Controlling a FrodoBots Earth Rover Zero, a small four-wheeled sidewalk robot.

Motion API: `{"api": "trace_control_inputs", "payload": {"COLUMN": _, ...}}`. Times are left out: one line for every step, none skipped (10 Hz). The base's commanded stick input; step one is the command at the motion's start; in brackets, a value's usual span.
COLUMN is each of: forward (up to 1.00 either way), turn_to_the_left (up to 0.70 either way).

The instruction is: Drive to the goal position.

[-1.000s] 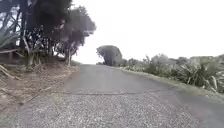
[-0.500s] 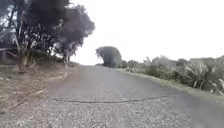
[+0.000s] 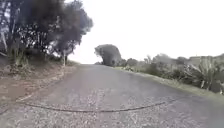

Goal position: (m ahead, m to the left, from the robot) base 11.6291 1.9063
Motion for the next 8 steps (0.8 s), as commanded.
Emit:
{"api": "trace_control_inputs", "payload": {"forward": 0.7, "turn_to_the_left": 0.25}}
{"api": "trace_control_inputs", "payload": {"forward": 0.7, "turn_to_the_left": 0.35}}
{"api": "trace_control_inputs", "payload": {"forward": 0.7, "turn_to_the_left": 0.11}}
{"api": "trace_control_inputs", "payload": {"forward": 0.7, "turn_to_the_left": 0.0}}
{"api": "trace_control_inputs", "payload": {"forward": 0.7, "turn_to_the_left": 0.0}}
{"api": "trace_control_inputs", "payload": {"forward": 0.7, "turn_to_the_left": 0.0}}
{"api": "trace_control_inputs", "payload": {"forward": 0.7, "turn_to_the_left": 0.0}}
{"api": "trace_control_inputs", "payload": {"forward": 0.7, "turn_to_the_left": 0.0}}
